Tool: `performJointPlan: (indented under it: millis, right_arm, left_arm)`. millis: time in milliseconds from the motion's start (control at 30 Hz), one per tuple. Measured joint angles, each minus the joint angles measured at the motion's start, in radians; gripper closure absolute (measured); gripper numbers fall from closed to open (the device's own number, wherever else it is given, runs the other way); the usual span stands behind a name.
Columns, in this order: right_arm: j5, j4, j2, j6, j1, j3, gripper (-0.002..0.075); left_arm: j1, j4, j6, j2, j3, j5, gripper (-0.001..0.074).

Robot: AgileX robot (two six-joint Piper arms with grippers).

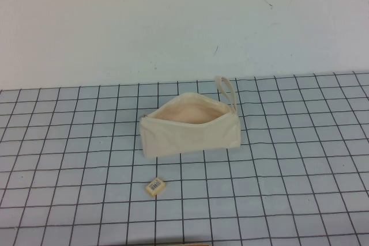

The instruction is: Put eraser into pencil case

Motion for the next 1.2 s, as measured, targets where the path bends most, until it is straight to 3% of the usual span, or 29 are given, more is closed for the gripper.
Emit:
performJointPlan:
  millis: [1200]
  right_arm:
    - [0.000, 0.000, 0.000, 0.000, 0.000, 0.000, 0.0727]
  left_arm:
    - [0.000, 0.000, 0.000, 0.000, 0.000, -0.014, 0.0736]
